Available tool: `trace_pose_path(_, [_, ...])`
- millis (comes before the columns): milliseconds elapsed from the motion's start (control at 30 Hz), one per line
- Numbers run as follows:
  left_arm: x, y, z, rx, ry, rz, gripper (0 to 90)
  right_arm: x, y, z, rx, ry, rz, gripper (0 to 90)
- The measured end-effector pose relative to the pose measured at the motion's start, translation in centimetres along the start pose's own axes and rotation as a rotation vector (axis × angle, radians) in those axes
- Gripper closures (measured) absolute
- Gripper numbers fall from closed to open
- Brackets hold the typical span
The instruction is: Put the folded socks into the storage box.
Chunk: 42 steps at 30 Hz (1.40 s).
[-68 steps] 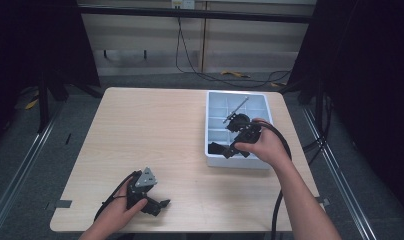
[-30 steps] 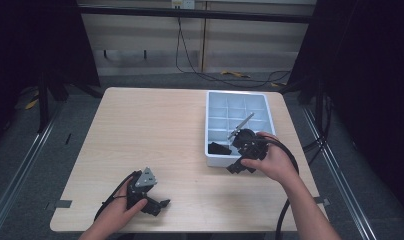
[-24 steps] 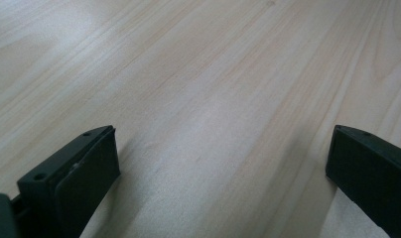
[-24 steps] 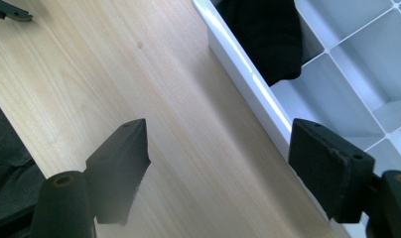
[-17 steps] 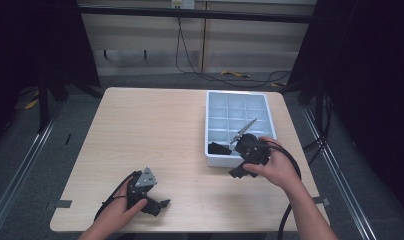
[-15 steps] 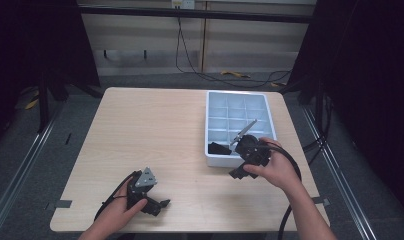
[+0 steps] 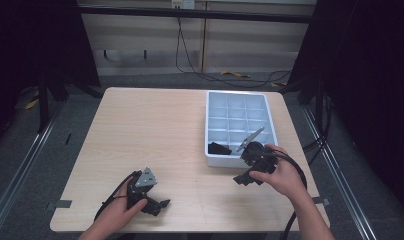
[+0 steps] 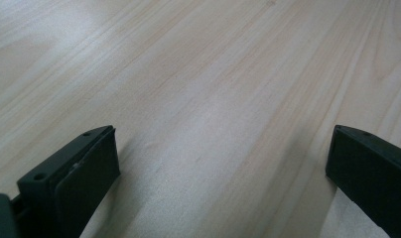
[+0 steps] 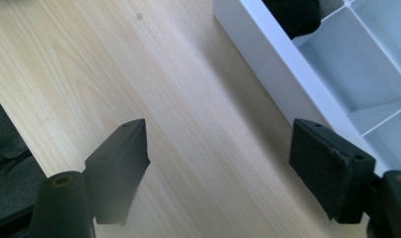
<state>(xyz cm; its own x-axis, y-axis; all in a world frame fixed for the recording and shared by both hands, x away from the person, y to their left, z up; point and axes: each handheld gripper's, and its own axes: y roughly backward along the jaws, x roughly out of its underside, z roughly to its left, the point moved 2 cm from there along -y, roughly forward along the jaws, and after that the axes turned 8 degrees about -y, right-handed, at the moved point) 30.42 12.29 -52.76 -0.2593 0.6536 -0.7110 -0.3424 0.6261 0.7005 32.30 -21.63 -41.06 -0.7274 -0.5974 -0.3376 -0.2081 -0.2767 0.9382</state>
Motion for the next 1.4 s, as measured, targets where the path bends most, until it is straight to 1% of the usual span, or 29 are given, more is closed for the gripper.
trace_pose_path(33, [0.0,0.0,0.0,0.000,0.000,0.000,0.0,0.2,0.0,0.0,-0.003,-0.010,0.004,23.0])
trace_pose_path(300, [0.0,0.0,0.0,0.000,0.000,0.000,0.0,1.7,-0.8,-0.7,-0.002,-0.026,-0.002,23.0])
trace_pose_path(400, [0.0,0.0,0.0,0.000,0.000,0.000,0.0,2.2,-1.2,-0.9,0.008,-0.031,0.001,23.0])
trace_pose_path(467, [0.0,0.0,0.0,0.000,0.000,0.000,0.0,2.6,-1.5,-1.0,0.004,-0.042,0.000,23.0])
trace_pose_path(533, [0.0,0.0,0.0,0.000,0.000,0.000,0.0,2.9,-1.8,-1.1,0.002,-0.038,-0.002,23.0])
trace_pose_path(733, [0.0,0.0,0.0,0.000,0.000,0.000,0.0,3.6,-2.3,-1.4,-0.010,-0.055,-0.010,23.0])
trace_pose_path(900, [0.0,0.0,0.0,0.000,0.000,0.000,0.0,4.1,-2.7,-1.5,-0.001,-0.057,-0.014,23.0])
trace_pose_path(1067, [0.0,0.0,0.0,0.000,0.000,0.000,0.0,4.6,-3.0,-1.7,-0.002,-0.070,-0.018,22.5])
trace_pose_path(1133, [0.0,0.0,0.0,0.000,0.000,0.000,0.0,4.8,-3.2,-1.8,0.003,-0.072,-0.018,22.5])
trace_pose_path(1233, [0.0,0.0,0.0,0.000,0.000,0.000,0.0,5.1,-3.5,-1.8,0.023,-0.071,-0.005,22.5])
trace_pose_path(1267, [0.0,0.0,0.0,0.000,0.000,0.000,0.0,5.2,-3.6,-1.8,0.022,-0.064,-0.004,22.5])
trace_pose_path(1333, [0.0,0.0,0.0,0.000,0.000,0.000,0.0,5.4,-3.7,-1.8,0.025,-0.066,-0.003,22.5])
trace_pose_path(1400, [0.0,0.0,0.0,0.000,0.000,0.000,0.0,5.6,-3.7,-1.9,0.042,-0.059,0.002,22.5])
